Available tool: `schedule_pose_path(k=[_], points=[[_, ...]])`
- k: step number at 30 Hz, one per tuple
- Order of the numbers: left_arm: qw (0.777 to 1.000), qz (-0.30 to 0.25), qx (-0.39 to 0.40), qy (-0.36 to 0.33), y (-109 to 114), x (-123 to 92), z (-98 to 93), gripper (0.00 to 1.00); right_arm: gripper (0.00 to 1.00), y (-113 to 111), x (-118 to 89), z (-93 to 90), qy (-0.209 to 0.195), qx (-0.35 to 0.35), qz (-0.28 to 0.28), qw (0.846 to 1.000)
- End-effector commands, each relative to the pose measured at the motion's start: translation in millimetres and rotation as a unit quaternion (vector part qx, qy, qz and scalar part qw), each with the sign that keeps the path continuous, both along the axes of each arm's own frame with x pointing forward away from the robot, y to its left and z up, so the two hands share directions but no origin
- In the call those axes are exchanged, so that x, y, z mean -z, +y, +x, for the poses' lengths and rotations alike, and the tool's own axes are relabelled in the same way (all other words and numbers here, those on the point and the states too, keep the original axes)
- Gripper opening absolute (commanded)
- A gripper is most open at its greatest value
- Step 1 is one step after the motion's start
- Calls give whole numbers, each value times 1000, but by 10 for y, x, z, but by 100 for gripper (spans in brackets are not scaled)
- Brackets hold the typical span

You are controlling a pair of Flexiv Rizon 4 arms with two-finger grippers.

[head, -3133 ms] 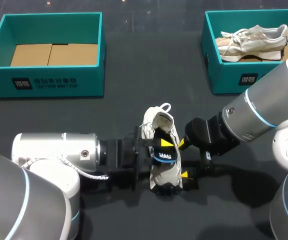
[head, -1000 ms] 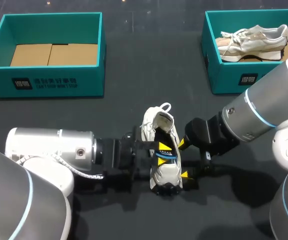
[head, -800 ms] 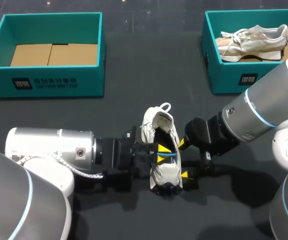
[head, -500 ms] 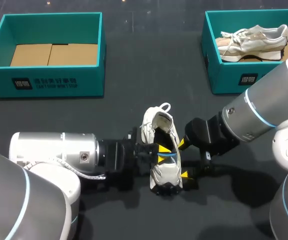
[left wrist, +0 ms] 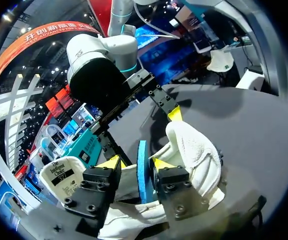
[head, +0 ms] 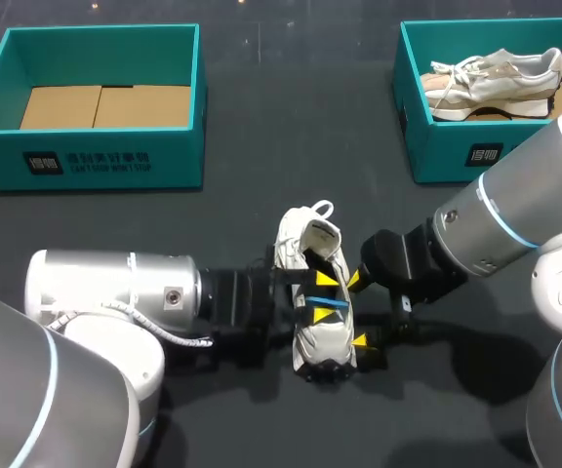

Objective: Take the shoe out of the shoebox, open the shoe tongue, remove and reinsert the insole, then place the shoe into the shoebox

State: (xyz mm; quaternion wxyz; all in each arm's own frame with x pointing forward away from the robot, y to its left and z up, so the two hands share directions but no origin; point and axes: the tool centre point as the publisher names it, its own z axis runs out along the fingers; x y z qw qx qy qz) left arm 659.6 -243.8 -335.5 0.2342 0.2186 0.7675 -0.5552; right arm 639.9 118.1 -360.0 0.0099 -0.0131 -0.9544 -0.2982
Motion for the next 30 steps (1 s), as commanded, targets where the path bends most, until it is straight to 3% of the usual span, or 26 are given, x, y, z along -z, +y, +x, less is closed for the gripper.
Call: schedule_pose_path(k=[1,6,10,12,14,30], points=[[1000,-2,8,6,105,-72,-63,52,100,6,10,-16,-2,1,0,1000],[1000,-5,13,10,127,-126,-122,53,100,6,10,-16,-2,1,0,1000],[1000,-7,19,12,110,-155,-157,46,100,6,10,-16,-2,1,0,1000],[1000,-7,23,11,91,-162,-168,31,100,6,10,-16,-2,1,0,1000],[1000,-7,25,8,68,-154,-175,0,100,6,10,-16,-2,1,0,1000],[996,65,-4,-63,-6,115,4,0,100,6,10,-16,-2,1,0,1000]])
